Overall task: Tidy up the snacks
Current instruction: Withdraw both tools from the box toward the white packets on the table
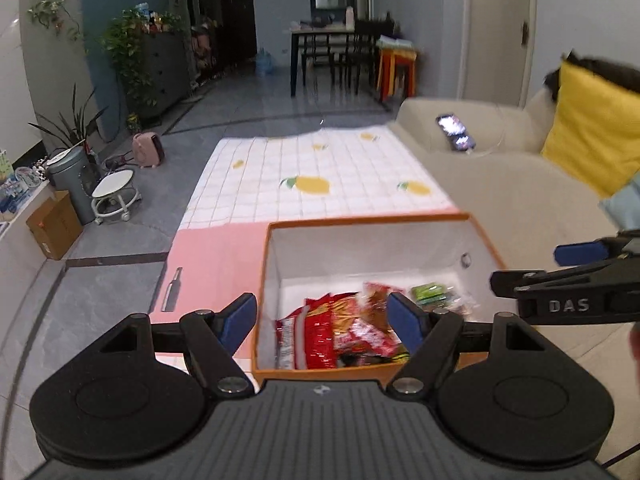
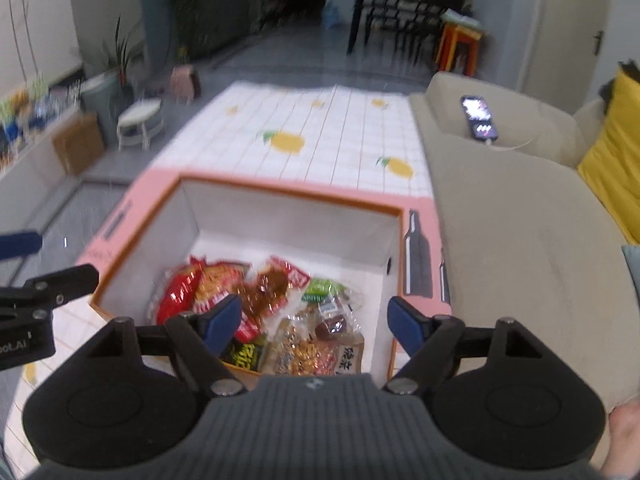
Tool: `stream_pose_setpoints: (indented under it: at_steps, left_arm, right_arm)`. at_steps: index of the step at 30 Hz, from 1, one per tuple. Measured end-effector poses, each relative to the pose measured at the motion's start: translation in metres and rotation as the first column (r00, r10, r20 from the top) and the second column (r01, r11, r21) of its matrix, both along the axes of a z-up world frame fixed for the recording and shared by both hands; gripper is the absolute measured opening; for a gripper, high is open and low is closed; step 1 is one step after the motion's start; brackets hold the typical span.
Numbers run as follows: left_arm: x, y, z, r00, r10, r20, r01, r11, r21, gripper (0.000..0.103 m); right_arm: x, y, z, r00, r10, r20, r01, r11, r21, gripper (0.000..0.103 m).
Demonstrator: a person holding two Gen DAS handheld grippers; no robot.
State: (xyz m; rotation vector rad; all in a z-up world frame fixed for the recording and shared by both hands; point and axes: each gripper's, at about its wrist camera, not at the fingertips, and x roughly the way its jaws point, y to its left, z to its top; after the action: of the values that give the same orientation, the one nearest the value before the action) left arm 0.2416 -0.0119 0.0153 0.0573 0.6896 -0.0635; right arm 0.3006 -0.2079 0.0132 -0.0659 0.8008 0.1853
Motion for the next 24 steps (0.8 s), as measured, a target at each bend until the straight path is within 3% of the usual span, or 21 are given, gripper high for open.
stream_pose_setpoints:
  at_steps: [6, 11, 18, 24]
  left_arm:
    - [-0.040, -0.006, 0.001, 0.999, 0.008, 0.049, -0.007, 1.000, -0.013, 0.087]
    - [-0.064, -0.002, -0.010, 0.999, 0.032, 0.039, -0.029, 0.996, -0.086, 0.087]
    - [-0.093, -0.005, -0.033, 0.999, 0.025, 0.021, -0.023, 0.996, -0.082, 0.086]
    - [-0.113, -0.009, -0.051, 1.000, -0.010, 0.010, 0.011, 0.995, -0.094, 0.086]
  right_arm:
    - [-0.053, -0.006, 0.008, 0.994, -0.013, 0.108, 0.007, 0.998, 0.055, 0.077]
    - [-0.097, -0.011, 0.001, 0.990, -0.033, 0.137, 0.018, 0.994, 0.109, 0.077]
    - [-0.143, -0.017, -0.021, 0.986, -0.052, 0.158, 0.030, 0.990, 0.140, 0.077]
    - [-0.172, -0.020, -0.043, 0.982, -0.078, 0.171, 0.060, 0.992, 0.108, 0.076]
